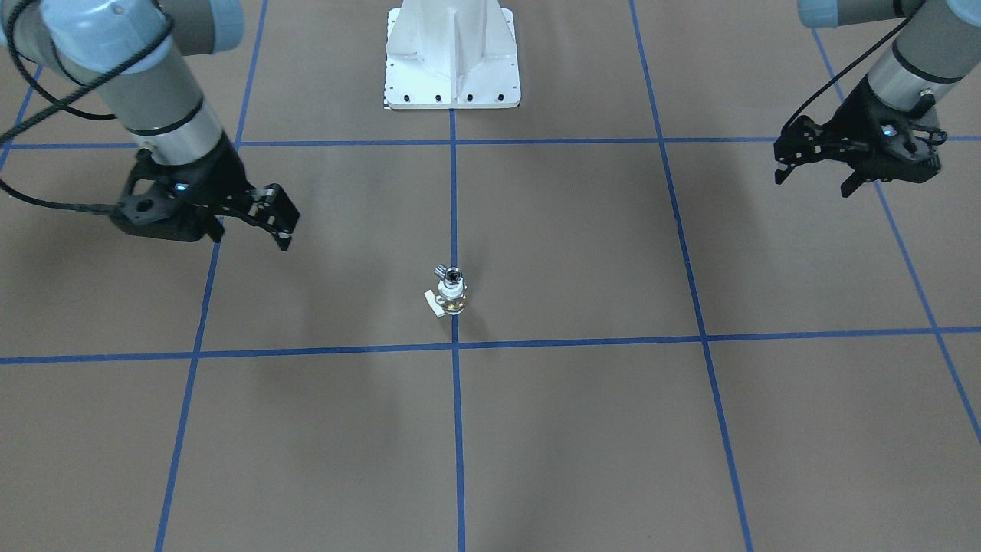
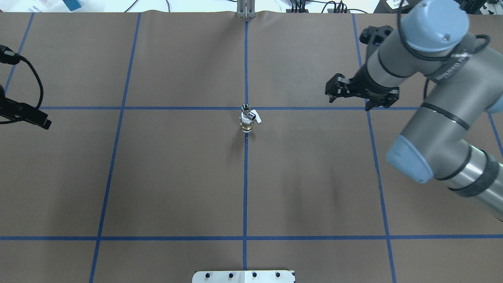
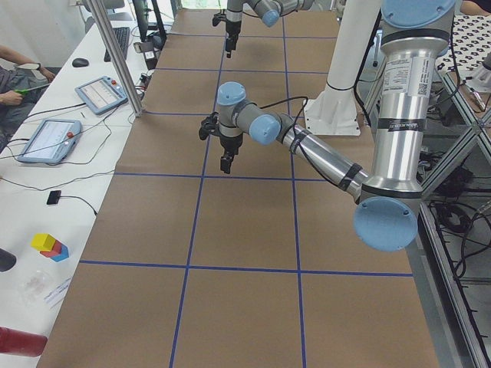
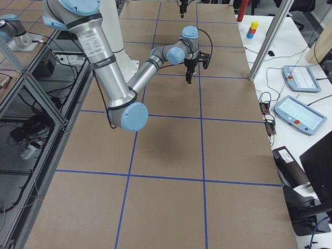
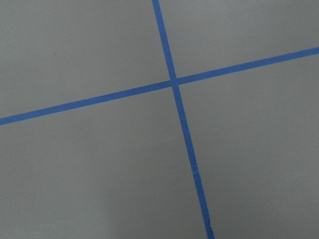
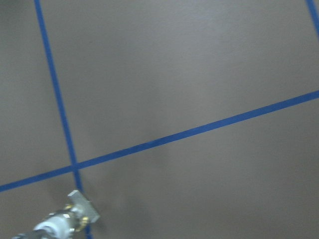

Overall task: Assemble PPR valve and pipe with both arms
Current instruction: 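Open the right gripper and withdraw the right arm away from the valve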

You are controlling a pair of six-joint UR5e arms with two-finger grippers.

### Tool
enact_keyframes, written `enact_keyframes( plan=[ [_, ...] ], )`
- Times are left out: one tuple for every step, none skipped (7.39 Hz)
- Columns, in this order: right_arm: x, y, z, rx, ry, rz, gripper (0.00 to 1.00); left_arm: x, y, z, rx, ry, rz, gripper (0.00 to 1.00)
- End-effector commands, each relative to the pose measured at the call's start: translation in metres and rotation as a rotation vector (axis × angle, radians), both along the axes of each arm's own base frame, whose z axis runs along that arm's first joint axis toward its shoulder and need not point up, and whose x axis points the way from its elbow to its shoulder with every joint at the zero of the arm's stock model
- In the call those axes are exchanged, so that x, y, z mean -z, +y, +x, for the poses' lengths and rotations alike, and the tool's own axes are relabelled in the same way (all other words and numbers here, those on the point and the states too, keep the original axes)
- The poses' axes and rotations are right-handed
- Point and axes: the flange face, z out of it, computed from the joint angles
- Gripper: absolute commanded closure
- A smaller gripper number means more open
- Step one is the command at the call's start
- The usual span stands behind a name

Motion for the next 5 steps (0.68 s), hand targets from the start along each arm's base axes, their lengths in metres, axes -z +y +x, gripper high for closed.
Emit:
enact_keyframes(
  plan=[
    [-0.109, 0.022, 0.114, 0.116, 0.112, 0.085, 0.00, -0.040, 0.009, -0.062, -0.027, -0.047, 0.057, 0.00],
    [-0.168, 0.034, 0.168, 0.142, 0.110, 0.099, 0.00, -0.054, 0.011, -0.083, -0.057, -0.035, 0.070, 0.00],
    [-0.215, 0.043, 0.211, 0.127, 0.088, 0.100, 0.00, -0.064, 0.014, -0.096, -0.061, -0.041, 0.071, 0.01],
    [-0.256, 0.056, 0.244, 0.095, 0.079, 0.080, 0.00, -0.078, 0.023, -0.103, -0.053, -0.050, 0.041, 0.00],
    [-0.283, 0.059, 0.270, 0.104, 0.072, 0.088, 0.00, -0.085, 0.026, -0.113, -0.036, -0.052, 0.029, 0.00]
  ],
)
